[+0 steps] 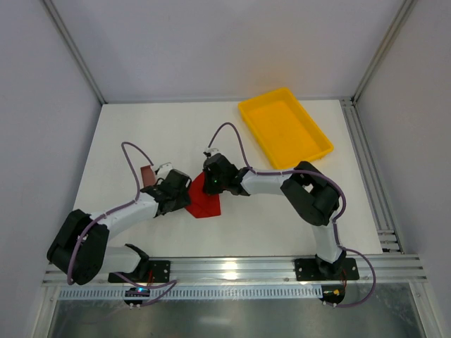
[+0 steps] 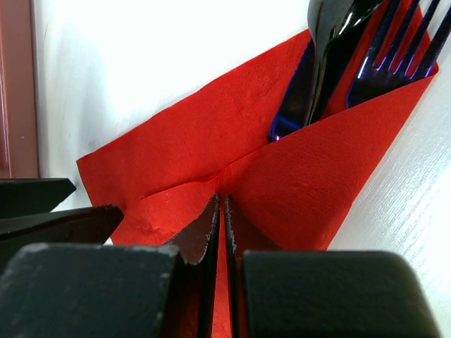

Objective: Place the utensils on the paper napkin and roll it up

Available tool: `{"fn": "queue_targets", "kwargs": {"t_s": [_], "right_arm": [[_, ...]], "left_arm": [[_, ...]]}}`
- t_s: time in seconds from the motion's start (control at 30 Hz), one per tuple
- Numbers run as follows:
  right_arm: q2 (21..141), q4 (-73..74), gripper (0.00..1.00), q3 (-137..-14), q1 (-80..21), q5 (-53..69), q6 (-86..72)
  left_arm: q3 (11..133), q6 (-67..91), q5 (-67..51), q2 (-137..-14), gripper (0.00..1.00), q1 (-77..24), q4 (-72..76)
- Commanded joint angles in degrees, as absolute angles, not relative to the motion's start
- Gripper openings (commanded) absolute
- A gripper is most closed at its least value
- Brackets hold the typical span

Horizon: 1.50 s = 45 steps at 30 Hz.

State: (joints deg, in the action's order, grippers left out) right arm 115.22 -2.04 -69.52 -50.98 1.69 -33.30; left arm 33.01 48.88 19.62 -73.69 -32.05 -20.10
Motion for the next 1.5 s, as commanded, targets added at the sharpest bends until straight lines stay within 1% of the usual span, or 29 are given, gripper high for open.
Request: {"fn": "queue_targets", "kwargs": {"t_s": [0.0, 0.13, 0.27, 0.3, 0.4, 0.53, 0.77, 0.93, 1.17, 1.3, 1.4, 1.47], "right_arm": [[114.3, 1.7, 0.07, -67.9, -51.2, 2.0, -32.7], [114.3, 1.7, 0.07, -67.8, -51.2, 2.0, -32.7], [114.3, 1.5, 0.07, -67.9, -51.2, 1.9, -32.7], [114.3, 1.6, 0.07, -67.9, -51.2, 1.9, -32.6], [114.1, 1.6, 0.07, -67.9, -51.2, 2.0, -32.7], [114.0, 1.3, 0.07, -67.6, -51.2, 2.2, -32.9], [114.3, 1.2, 0.07, -68.0, -51.1, 2.5, -32.9], [114.3, 1.4, 0.07, -68.2, -51.1, 2.5, -32.9], [114.3, 1.5, 0.07, -68.4, -51.1, 2.9, -32.9], [114.1, 1.1, 0.07, -68.0, -51.2, 3.3, -32.8], [113.7, 0.8, 0.07, -67.6, -51.1, 3.3, -32.9], [113.7, 0.7, 0.07, -67.5, -51.1, 3.3, -32.9]], "left_arm": [[35.8, 49.6, 22.8, -75.0, 0.59, -31.7, -21.6], [35.9, 50.2, 23.1, -76.1, 0.59, -31.7, -20.3], [33.1, 50.5, 15.1, -76.4, 0.57, -31.8, -14.2], [32.1, 51.1, 13.8, -76.1, 0.55, -31.8, -12.8], [28.1, 54.0, 10.0, -73.7, 0.54, -31.9, -7.5], [25.7, 55.7, 7.9, -69.9, 0.54, -32.0, -4.4], [23.5, 55.7, 7.5, -64.0, 0.55, -32.1, 1.2], [21.9, 55.0, 7.2, -62.6, 0.54, -32.1, 4.0], [21.8, 54.1, 10.3, -62.9, 0.54, -32.1, 1.9], [22.9, 52.7, 12.8, -65.1, 0.53, -32.1, 0.7], [24.1, 51.6, 12.9, -66.6, 0.49, -32.1, 0.3], [24.1, 51.4, 13.2, -66.8, 0.44, -32.1, 0.8]]}}
